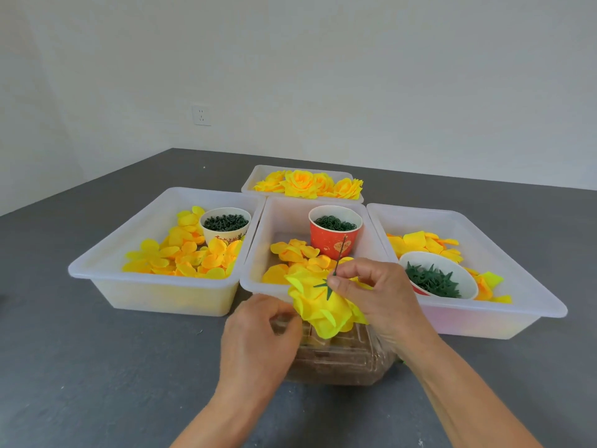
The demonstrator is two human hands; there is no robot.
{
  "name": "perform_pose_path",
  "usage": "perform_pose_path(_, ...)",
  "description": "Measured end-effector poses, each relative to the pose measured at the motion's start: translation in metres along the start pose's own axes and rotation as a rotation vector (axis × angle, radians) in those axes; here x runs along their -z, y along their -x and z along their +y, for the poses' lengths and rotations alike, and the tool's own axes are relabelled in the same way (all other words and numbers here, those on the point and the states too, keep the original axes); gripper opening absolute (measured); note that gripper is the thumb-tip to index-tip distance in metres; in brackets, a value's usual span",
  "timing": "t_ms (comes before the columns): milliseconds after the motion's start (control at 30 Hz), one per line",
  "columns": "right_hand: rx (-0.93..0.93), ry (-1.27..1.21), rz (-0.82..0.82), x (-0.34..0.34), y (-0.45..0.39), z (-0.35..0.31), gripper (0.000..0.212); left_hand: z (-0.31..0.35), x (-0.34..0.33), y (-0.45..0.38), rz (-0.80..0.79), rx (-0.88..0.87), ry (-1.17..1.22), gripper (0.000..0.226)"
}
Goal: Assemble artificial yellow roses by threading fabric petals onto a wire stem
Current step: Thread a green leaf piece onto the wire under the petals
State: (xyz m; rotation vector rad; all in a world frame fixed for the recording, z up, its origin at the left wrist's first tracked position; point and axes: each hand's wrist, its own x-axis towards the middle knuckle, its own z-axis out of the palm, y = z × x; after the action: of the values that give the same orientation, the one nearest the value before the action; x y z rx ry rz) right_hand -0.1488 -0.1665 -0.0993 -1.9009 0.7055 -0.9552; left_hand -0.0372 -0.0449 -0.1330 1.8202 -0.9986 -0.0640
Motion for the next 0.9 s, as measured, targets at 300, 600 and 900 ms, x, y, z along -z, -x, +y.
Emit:
perform_pose_path(300, 0.012, 0.016, 0.035, -0.001, 0.003, 0.0, 0.02, 0.007, -0.007, -0.018, -0.106, 0.039, 0.13, 0.016)
perform_pose_path(600, -0.022, -0.058, 0.031, -0.004, 0.002, 0.001, 0.023, 0.03, 0.005, -0.023, 0.016, -0.077, 0.332, 0.048)
perform_pose_path(900, 0.003, -0.124, -0.007, 0.001, -0.001, 0.004, 0.018, 0.032, -0.003, -0.031, -0.126, -0.402, -0.293, 0.015)
